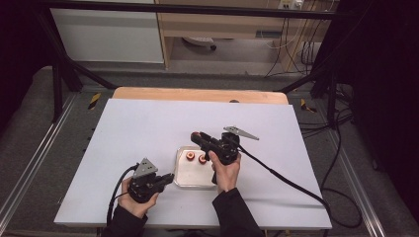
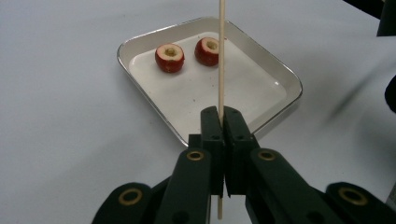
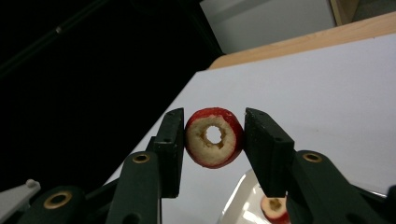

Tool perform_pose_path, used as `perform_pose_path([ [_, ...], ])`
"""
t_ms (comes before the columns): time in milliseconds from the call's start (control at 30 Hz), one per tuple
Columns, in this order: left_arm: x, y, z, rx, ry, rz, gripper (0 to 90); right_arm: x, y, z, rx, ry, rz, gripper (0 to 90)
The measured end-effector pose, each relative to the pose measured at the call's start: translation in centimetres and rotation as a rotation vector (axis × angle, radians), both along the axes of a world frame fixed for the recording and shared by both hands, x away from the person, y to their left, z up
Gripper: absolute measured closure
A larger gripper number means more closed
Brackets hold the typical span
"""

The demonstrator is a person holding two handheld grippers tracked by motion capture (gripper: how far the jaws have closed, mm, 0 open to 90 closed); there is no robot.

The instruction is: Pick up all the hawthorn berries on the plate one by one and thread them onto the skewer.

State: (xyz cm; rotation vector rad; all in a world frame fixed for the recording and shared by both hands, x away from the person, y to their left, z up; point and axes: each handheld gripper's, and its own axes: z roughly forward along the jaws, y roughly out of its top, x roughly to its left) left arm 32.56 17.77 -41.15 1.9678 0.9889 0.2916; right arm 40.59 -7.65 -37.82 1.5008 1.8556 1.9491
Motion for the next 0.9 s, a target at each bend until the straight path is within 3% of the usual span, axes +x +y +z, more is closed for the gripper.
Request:
perform_pose_path([
  [67, 0.0, 0.0, 0.0, -0.009, 0.004, 0.007, 88.3, 0.0, 0.1, -0.1, 0.012, -0.008, -0.005, 59.9],
  [100, 0.0, -0.1, 0.0, -0.016, 0.006, 0.011, 88.3, -0.1, 0.3, -0.2, 0.055, -0.024, -0.016, 59.9],
  [167, 0.0, -0.1, -0.1, -0.024, 0.010, 0.016, 88.3, -0.2, 0.4, -0.3, 0.066, -0.028, -0.019, 59.9],
  [233, 0.0, -0.2, 0.0, -0.033, 0.014, 0.019, 88.3, -0.3, 0.7, -0.6, 0.111, -0.033, -0.031, 59.9],
  [433, 0.1, -0.5, 0.1, -0.048, 0.016, 0.034, 88.3, -0.5, 1.1, -1.0, 0.177, -0.043, -0.036, 60.0],
  [900, 0.1, -1.2, 0.1, -0.099, 0.022, 0.039, 88.3, -1.0, 1.7, -1.6, 0.284, -0.052, -0.049, 60.1],
])
